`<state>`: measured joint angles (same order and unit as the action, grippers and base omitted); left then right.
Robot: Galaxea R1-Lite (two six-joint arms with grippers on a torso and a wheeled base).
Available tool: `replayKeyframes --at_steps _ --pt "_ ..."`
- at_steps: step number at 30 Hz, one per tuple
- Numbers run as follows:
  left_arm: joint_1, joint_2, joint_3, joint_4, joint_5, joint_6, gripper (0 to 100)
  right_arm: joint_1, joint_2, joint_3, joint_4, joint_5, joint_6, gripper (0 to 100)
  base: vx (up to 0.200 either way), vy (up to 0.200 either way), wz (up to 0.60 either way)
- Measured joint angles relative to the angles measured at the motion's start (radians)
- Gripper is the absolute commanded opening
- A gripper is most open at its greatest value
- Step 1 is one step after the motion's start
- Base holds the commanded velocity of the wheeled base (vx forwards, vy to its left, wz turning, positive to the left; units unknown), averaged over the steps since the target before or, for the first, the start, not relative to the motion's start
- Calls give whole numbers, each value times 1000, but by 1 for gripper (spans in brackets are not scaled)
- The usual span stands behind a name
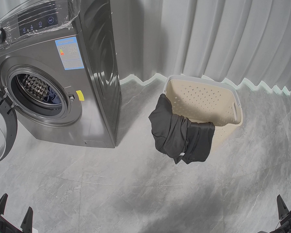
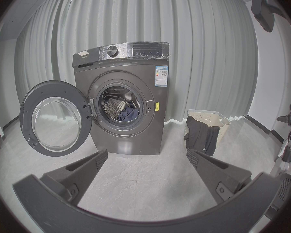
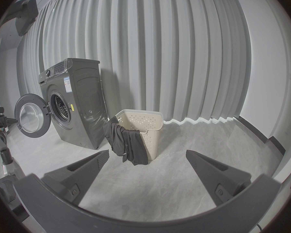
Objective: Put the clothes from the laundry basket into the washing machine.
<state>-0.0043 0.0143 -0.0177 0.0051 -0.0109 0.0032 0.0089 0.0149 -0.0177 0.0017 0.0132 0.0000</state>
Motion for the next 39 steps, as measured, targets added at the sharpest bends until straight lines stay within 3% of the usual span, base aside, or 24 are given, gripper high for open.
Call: replayKeyframes --at_steps 6,21,30,39 --pt "0 0 0 0 0 0 100 -1 0 0 0 0 0 100 0 -200 0" --pt "0 1 0 1 -3 2 100 0 0 0 0 0 0 100 0 0 0" --pt "0 1 0 0 -1 -1 100 0 0 0 0 0 0 100 200 0 0" --pt "0 1 0 1 -1 -1 100 0 1 0 0 0 0 100 0 0 0"
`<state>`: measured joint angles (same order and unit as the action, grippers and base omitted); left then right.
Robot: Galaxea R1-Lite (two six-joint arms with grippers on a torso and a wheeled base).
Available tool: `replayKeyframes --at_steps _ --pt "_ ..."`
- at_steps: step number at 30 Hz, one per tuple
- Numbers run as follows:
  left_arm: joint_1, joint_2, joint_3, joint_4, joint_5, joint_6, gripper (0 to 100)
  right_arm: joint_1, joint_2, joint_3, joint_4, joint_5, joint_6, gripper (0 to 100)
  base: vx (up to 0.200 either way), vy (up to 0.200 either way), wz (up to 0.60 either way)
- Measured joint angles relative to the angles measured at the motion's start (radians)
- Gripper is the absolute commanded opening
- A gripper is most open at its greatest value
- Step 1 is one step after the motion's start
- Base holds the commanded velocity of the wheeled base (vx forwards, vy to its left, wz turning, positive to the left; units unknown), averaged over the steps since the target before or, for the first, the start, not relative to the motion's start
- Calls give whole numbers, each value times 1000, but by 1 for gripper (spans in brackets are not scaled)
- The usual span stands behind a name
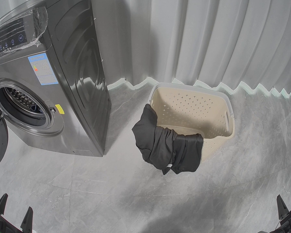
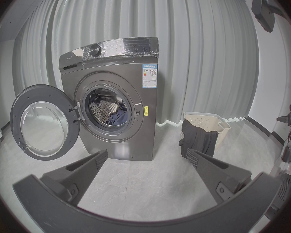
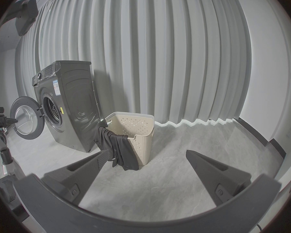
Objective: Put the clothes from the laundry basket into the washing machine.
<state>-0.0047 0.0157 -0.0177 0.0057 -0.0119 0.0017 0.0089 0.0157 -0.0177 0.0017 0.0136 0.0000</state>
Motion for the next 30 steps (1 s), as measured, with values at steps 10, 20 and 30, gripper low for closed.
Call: replayKeyframes --at_steps 10,20,30 --pt "0 0 0 0 0 0 100 0 0 0 0 0 0 100 0 0 0" --pt "0 0 0 0 0 1 100 0 0 0 0 0 0 100 0 0 0" --pt "0 0 0 -1 0 0 100 0 0 0 0 0 0 100 0 -120 0"
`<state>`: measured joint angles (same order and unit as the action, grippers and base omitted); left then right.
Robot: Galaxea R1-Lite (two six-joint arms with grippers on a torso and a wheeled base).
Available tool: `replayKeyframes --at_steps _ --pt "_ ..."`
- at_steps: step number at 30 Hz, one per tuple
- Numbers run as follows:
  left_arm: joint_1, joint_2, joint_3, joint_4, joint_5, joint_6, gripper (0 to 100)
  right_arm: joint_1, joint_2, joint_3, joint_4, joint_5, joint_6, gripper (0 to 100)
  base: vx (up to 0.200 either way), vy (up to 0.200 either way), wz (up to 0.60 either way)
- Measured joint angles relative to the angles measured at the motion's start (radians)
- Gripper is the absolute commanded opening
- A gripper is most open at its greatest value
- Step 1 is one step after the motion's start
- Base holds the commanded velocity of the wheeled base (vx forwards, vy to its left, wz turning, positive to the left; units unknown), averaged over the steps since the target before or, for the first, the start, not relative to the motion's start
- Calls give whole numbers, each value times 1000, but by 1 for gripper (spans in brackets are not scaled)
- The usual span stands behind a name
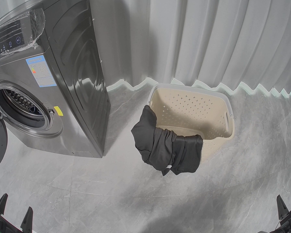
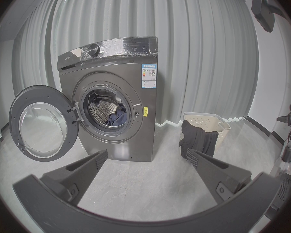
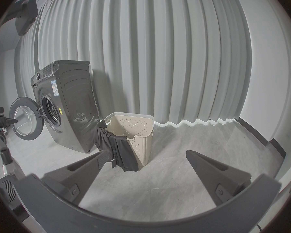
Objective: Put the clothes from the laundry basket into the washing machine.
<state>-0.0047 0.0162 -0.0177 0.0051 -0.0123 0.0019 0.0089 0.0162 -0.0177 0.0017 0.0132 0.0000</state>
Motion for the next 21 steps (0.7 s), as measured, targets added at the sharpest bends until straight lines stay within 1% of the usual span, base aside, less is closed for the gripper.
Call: replayKeyframes --at_steps 21 --pt "0 0 0 1 0 0 100 0 0 0 0 0 0 100 0 0 0"
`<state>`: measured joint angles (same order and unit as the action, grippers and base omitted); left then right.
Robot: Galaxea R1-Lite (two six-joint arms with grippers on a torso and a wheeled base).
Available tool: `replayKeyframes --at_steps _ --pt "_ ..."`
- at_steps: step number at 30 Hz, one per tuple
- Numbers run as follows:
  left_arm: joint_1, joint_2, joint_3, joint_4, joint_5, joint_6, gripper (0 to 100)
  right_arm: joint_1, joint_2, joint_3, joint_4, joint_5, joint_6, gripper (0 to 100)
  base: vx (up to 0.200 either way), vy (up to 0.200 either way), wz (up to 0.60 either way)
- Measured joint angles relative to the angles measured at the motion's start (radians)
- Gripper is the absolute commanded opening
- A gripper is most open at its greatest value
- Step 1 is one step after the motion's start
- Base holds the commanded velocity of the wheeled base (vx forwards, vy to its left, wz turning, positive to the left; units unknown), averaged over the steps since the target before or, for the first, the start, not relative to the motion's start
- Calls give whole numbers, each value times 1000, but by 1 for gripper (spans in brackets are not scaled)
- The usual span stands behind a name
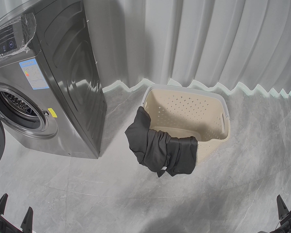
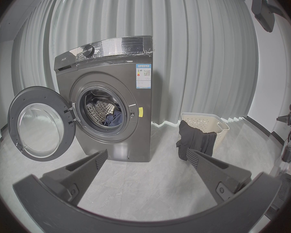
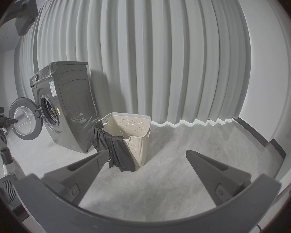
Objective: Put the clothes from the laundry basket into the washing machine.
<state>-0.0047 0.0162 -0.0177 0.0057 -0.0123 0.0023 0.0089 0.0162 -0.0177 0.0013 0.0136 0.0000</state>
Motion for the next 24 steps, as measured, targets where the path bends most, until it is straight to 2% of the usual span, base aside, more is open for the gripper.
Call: replayKeyframes --at_steps 3,15,24 --pt "0 0 0 0 0 0 100 0 0 0 0 0 0 100 0 0 0" --pt "0 0 0 -1 0 -1 100 -2 0 0 0 1 -2 100 0 -200 0" --pt "0 0 0 0 0 2 100 0 0 0 0 3 -2 100 0 0 0"
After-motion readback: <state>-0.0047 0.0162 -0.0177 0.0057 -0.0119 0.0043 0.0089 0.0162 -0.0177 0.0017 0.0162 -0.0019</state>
